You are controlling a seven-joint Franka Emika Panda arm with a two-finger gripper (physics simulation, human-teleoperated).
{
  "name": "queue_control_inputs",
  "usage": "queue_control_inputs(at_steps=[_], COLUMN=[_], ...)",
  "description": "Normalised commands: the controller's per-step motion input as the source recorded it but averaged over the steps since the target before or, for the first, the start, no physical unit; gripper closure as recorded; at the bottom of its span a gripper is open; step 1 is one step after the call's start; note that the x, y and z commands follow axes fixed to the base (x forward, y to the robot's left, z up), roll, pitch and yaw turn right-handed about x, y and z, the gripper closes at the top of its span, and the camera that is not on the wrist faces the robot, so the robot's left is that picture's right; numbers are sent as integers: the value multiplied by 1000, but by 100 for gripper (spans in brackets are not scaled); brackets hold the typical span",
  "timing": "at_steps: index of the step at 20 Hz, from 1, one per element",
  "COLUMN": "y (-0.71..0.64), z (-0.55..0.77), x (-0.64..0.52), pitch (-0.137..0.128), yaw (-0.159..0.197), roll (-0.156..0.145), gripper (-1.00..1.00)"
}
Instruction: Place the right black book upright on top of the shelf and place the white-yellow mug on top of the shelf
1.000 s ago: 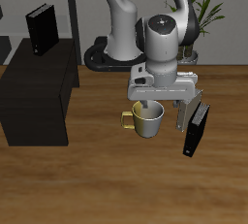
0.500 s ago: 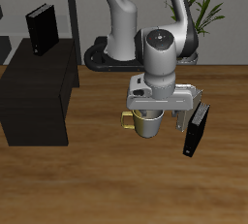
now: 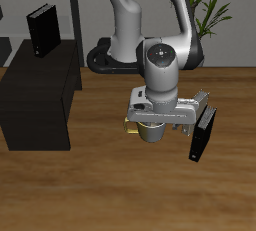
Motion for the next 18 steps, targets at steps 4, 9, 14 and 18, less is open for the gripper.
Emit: queue_control_inputs(at_steps=[4,9,14,18], y=[15,-95,-158,-115], z=[11,216,288,241], x=[6,3,-16,-75], pitch=[3,-32,-47,-33], yaw=[-28,-20,11,43], roll=[11,-13,-20,-7], gripper=[100,100,100,100])
